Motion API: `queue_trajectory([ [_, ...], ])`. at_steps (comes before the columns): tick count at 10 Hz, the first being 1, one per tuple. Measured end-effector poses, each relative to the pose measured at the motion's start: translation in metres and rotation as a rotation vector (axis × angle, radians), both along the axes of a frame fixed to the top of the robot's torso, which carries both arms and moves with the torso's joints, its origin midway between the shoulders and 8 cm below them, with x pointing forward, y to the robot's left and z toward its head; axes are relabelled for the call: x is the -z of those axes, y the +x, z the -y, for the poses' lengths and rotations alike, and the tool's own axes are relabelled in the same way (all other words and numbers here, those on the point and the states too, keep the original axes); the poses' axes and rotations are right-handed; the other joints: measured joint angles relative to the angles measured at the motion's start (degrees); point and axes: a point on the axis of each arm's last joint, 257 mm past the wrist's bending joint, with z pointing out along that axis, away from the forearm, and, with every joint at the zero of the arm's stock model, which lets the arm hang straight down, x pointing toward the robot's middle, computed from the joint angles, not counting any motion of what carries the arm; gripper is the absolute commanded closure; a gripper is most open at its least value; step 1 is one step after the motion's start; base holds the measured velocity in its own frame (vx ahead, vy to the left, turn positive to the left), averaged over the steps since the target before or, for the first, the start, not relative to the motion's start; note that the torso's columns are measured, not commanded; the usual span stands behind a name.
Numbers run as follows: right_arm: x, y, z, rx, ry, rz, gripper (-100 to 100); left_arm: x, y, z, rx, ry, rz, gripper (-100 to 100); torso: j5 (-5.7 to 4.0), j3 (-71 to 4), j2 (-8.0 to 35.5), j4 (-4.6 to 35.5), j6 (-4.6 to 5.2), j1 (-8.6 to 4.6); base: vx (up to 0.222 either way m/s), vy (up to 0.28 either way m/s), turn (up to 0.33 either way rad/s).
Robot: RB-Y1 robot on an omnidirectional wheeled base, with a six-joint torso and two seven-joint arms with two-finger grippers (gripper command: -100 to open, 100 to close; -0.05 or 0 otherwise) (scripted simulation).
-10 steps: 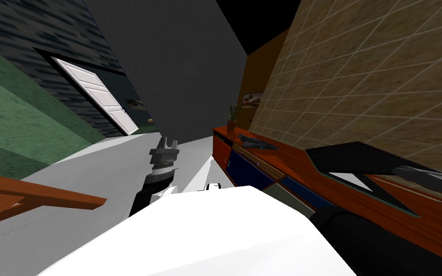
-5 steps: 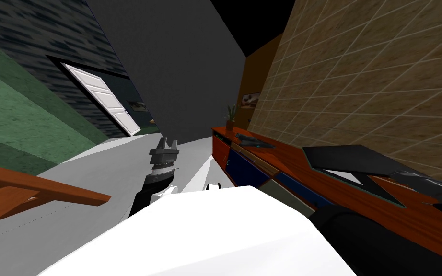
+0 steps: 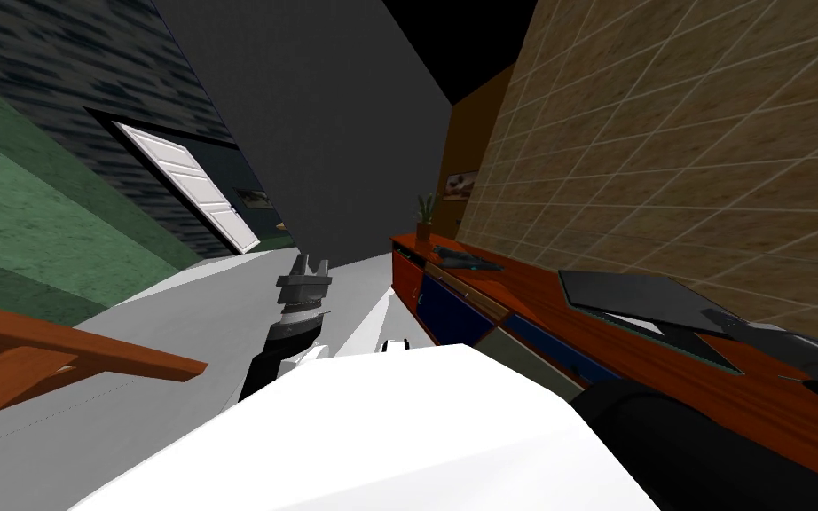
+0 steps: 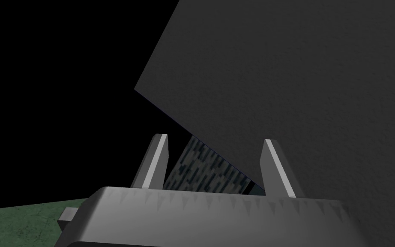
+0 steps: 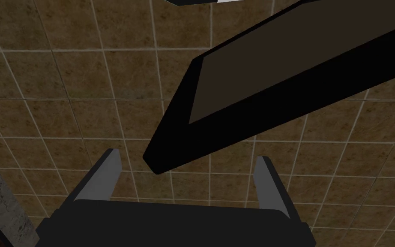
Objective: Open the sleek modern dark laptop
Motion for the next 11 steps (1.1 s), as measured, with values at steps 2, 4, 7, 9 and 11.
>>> queue_trajectory([
  [2, -0.014, 0.003, -0.002, -0.011, -0.003, -0.001, -100, 0.000, 0.000, 0.000, 0.000, 0.000, 0.000, 0, 0.01, 0.18, 0.29, 0.10, 0.05, -0.04, 0.046, 0.012, -0.055],
  [4, -0.031, 0.006, -0.002, -0.022, -0.006, -0.001, -100, 0.000, 0.000, 0.000, 0.000, 0.000, 0.000, 0, -0.01, 0.27, 0.42, 0.15, 0.07, -0.09, 0.035, 0.015, -0.067],
  [7, -0.039, 0.008, -0.002, -0.029, -0.005, 0.001, 0, 0.000, 0.000, 0.000, 0.000, 0.000, 0.000, 0, -0.03, 0.25, 0.39, 0.13, 0.06, -0.14, 0.004, 0.002, -0.002],
  [9, -0.039, 0.008, -0.002, -0.029, -0.005, 0.001, 0, 0.000, 0.000, 0.000, 0.000, 0.000, 0.000, 0, -0.01, 0.21, 0.33, 0.11, 0.06, -0.10, 0.000, 0.000, 0.000],
  [11, -0.039, 0.008, -0.002, -0.029, -0.005, 0.001, 0, 0.000, 0.000, 0.000, 0.000, 0.000, 0.000, 0, -0.01, 0.20, 0.31, 0.11, 0.06, -0.08, 0.000, 0.000, 0.000],
])
